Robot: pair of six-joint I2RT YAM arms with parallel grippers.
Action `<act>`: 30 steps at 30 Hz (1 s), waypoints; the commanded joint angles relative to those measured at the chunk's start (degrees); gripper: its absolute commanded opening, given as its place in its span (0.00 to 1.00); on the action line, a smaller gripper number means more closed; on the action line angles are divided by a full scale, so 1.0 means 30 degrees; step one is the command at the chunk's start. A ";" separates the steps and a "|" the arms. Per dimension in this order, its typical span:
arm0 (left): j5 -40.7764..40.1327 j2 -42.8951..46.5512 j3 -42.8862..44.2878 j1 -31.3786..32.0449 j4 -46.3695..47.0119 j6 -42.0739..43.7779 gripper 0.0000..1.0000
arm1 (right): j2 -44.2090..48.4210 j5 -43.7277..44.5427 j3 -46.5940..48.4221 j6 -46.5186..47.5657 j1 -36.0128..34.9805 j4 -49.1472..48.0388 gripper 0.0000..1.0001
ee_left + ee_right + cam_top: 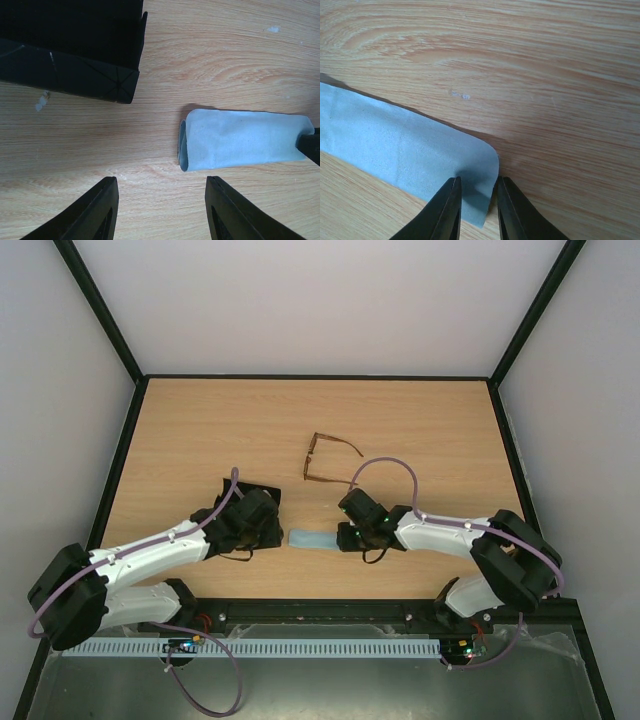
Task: Organize the sunglasses
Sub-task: Pick up the glasses cleaning cloth from the center of the board.
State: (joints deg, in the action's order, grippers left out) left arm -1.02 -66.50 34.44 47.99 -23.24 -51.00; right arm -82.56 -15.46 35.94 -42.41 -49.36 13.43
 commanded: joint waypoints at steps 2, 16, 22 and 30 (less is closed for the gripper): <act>0.0003 0.0326 -0.0395 0.0084 0.0123 -0.0020 0.50 | -0.0447 0.0365 -0.0261 -0.0531 -0.0184 0.0512 0.21; 0.0043 0.0398 -0.0568 0.0088 0.0187 -0.0020 0.50 | -0.1166 0.0753 0.0062 -0.0421 -0.0184 0.0475 0.04; 0.0157 0.0221 -0.0555 0.0061 0.0236 -0.0020 0.50 | -0.0596 0.1804 0.0585 -0.0126 -0.0193 0.1390 0.01; 0.0427 -0.0978 -0.0291 0.0167 0.0691 0.0161 0.48 | -0.0573 0.2224 0.0791 0.0240 -0.0186 0.1718 0.01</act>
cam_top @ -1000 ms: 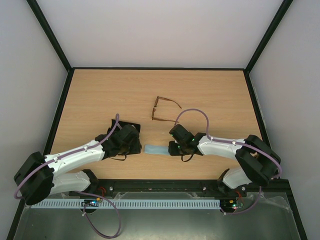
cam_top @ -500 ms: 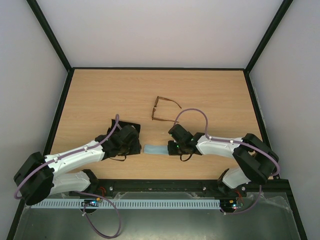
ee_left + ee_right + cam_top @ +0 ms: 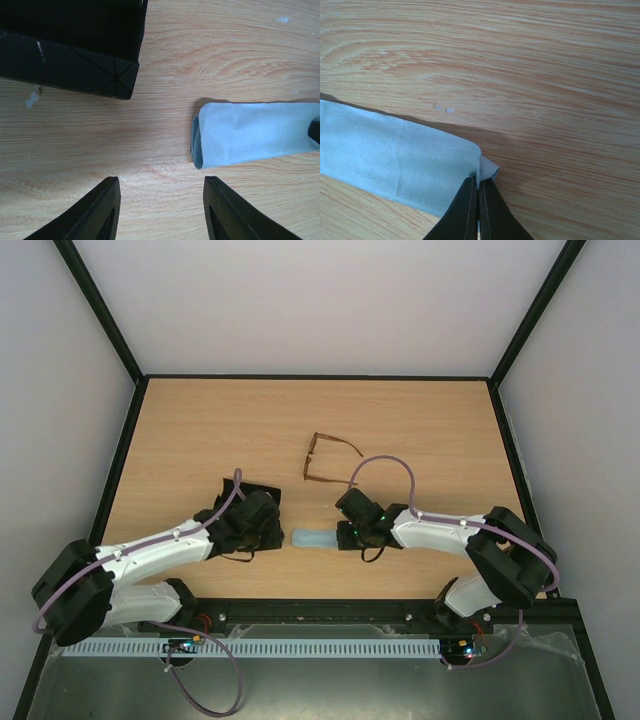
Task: Organize the sunglasses
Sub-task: Pick up the glasses cleaning cloth from the center of the board.
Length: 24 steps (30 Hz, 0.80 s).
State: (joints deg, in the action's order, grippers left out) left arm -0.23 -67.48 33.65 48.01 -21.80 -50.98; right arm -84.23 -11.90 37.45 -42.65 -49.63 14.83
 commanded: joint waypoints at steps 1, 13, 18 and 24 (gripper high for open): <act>0.0164 -0.0866 0.0077 0.0186 0.0218 0.0189 0.47 | -0.0020 0.1012 0.0289 0.0352 -0.0102 0.1240 0.01; -0.0528 -0.3413 0.1854 0.1087 0.0234 0.0341 0.45 | -0.0149 0.0547 0.0208 0.0595 -0.0096 0.0822 0.01; -0.0642 -0.4097 0.2475 0.1337 0.0224 0.0287 0.46 | -0.0087 0.0437 0.0143 0.0685 -0.0102 0.0690 0.01; -0.0780 -0.5345 0.2658 0.1602 0.0426 0.0236 0.40 | -0.0021 0.0393 0.0052 0.0703 -0.0086 0.0525 0.01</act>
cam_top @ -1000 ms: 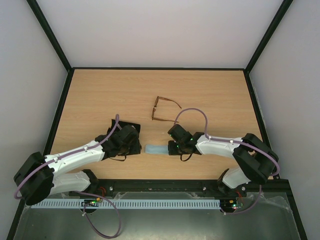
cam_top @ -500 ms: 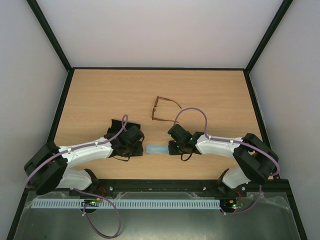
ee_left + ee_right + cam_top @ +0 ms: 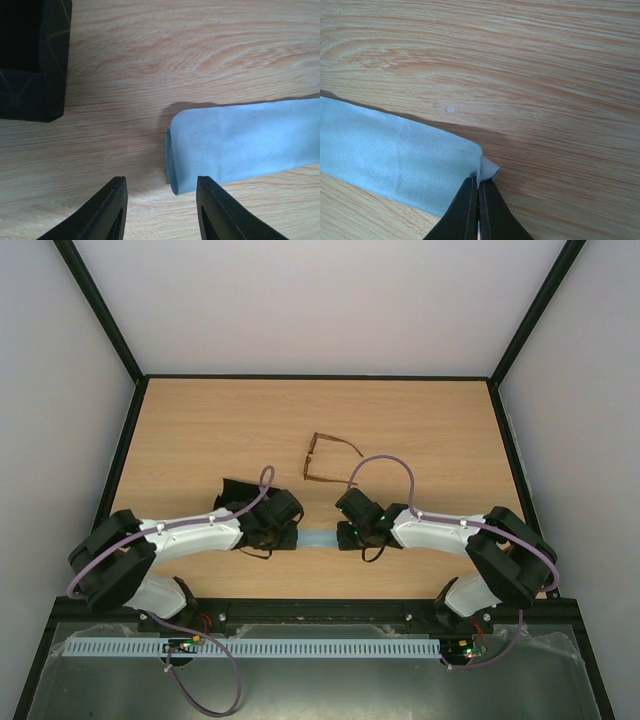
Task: Organize the sunglasses
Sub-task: Pick up the glasses cleaning cloth from the center of the board.
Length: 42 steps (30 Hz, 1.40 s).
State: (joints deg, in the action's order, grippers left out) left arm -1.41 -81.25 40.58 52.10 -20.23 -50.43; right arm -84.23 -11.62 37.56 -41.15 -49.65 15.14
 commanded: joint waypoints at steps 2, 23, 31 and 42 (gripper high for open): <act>-0.0487 -0.1087 0.0334 0.0298 0.0021 0.0005 0.38 | 0.0005 0.0200 -0.0057 0.0182 -0.0092 0.0263 0.01; -0.0388 -0.2803 0.0707 0.0616 0.0751 -0.0181 0.19 | 0.0126 -0.0331 -0.0494 0.0220 -0.0106 -0.0442 0.01; -0.0394 -0.2961 0.0584 0.0740 0.0684 -0.0237 0.05 | 0.0010 -0.0491 -0.0582 0.0268 -0.0106 -0.0661 0.01; -0.1378 -0.1720 0.1076 0.0713 0.0167 -0.0530 0.02 | 0.0006 -0.0537 -0.0034 0.0401 -0.0091 -0.0442 0.01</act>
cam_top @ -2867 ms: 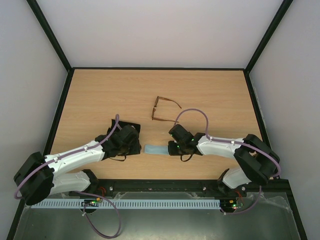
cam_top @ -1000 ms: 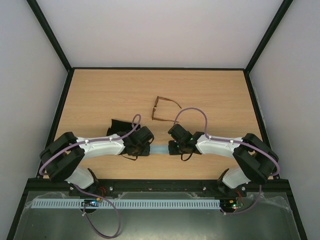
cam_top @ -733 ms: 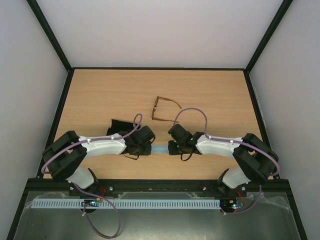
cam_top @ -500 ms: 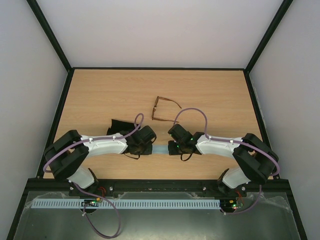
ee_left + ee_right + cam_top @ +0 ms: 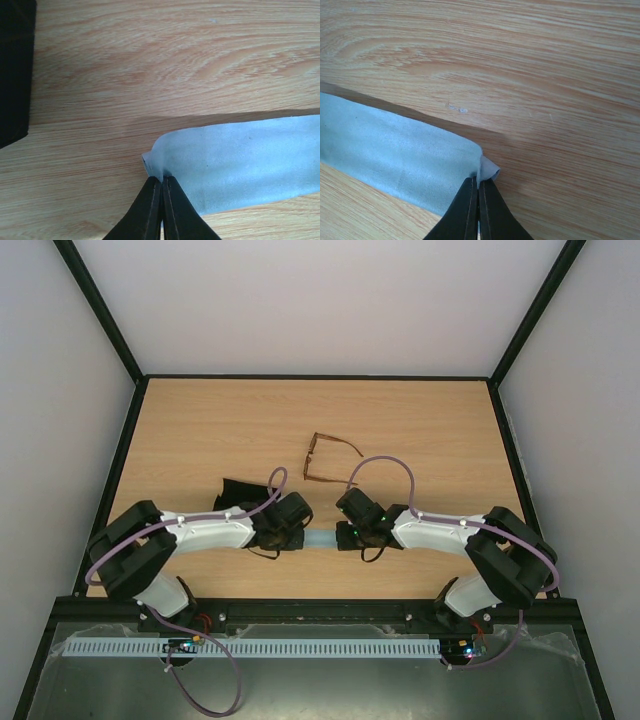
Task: Organize the sunglasses
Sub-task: Pick up the glasses cleaning cloth from the center of the board.
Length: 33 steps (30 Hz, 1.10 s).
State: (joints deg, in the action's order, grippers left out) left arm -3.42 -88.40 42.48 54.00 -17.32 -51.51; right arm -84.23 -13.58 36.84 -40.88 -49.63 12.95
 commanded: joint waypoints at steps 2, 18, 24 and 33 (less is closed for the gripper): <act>-0.0885 0.0969 0.0635 0.0077 -0.0985 -0.0190 0.02 | 0.0012 0.0157 0.0496 0.0374 -0.0099 0.0459 0.01; -0.1417 0.2100 0.1132 -0.0104 -0.1799 -0.0124 0.02 | 0.0075 0.0016 0.1876 0.0441 -0.0120 0.1147 0.01; -0.1635 0.2821 0.1266 -0.0722 -0.2363 0.0208 0.02 | -0.0314 -0.0231 0.3098 0.0692 -0.0095 0.1616 0.01; -0.1817 0.4448 0.1370 -0.2665 -0.3671 0.1258 0.02 | -0.1768 -0.0736 0.5326 0.1042 -0.0099 0.2068 0.01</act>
State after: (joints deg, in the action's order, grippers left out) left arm -7.55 -77.52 45.21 48.56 -24.82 -50.06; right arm -87.18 -15.53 48.93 -38.94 -49.65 16.58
